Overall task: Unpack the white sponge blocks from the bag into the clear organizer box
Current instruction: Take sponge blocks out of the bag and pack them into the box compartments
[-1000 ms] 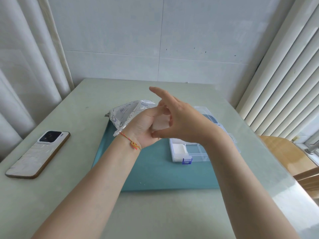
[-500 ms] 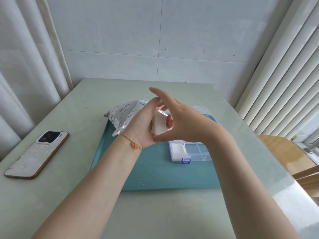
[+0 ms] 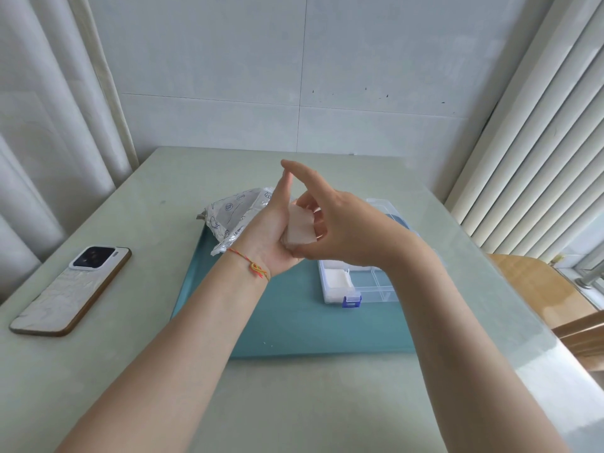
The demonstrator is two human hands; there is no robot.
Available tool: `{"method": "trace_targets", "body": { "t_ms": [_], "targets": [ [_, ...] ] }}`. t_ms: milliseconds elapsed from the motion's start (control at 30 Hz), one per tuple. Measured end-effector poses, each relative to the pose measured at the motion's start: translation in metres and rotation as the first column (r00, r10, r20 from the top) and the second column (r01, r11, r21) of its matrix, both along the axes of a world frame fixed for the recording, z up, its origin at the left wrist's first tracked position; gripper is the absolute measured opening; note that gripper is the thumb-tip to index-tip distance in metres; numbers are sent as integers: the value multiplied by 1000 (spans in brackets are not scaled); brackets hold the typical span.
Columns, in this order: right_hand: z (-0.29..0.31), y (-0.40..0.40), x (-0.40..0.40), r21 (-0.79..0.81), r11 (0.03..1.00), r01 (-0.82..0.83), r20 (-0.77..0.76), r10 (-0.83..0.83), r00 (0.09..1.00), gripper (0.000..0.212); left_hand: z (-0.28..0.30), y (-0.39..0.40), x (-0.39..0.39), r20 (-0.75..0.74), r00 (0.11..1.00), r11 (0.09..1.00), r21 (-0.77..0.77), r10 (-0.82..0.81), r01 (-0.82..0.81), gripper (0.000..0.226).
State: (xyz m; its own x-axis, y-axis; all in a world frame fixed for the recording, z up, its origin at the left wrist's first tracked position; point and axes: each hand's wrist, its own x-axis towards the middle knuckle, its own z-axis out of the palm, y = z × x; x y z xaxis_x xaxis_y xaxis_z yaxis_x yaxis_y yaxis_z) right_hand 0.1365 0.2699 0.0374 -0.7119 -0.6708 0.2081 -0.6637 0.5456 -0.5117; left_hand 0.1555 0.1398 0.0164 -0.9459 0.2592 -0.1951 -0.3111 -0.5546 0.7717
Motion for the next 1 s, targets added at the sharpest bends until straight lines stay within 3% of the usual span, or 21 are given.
{"method": "trace_targets", "body": {
  "t_ms": [67, 167, 333, 433, 500, 567, 633, 800, 1000],
  "targets": [
    [1, 2, 0, -6, 1000, 10, 12, -10, 1000, 106, 1, -1, 2, 9, 1000, 999, 49, -5, 4, 63],
    [2, 6, 3, 32, 999, 2, 38, -3, 999, 108, -2, 2, 2, 23, 999, 1000, 1, -26, 26, 64],
    [0, 17, 2, 17, 996, 91, -74, -89, 993, 101, -8, 15, 4, 20, 998, 998, -16, -62, 63, 58],
    [-2, 35, 0, 27, 995, 100, 29, -101, 994, 107, -15, 19, 7, 26, 998, 992, -110, -56, 59, 32],
    [-3, 46, -5, -103, 987, 127, 143, -111, 983, 90, -20, 20, 7, -4, 1000, 981, -191, -19, 18, 5],
    [-7, 54, -14, -305, 927, 219, 223, -154, 963, 55, -26, 24, 7, -45, 998, 958, -280, 50, -60, 26],
    [-10, 54, -18, -361, 892, 271, 218, -202, 955, 31, -28, 32, 6, -120, 989, 919, -374, 89, -128, 33],
    [-24, 45, -15, -306, 933, 187, 194, -132, 972, 35, -24, 56, 6, -335, 941, 774, -607, -45, -179, 19],
    [-25, 45, -20, -327, 920, 218, 182, -165, 969, 25, -25, 60, 5, -379, 925, 771, -587, 8, -247, 37]
  ]
}}
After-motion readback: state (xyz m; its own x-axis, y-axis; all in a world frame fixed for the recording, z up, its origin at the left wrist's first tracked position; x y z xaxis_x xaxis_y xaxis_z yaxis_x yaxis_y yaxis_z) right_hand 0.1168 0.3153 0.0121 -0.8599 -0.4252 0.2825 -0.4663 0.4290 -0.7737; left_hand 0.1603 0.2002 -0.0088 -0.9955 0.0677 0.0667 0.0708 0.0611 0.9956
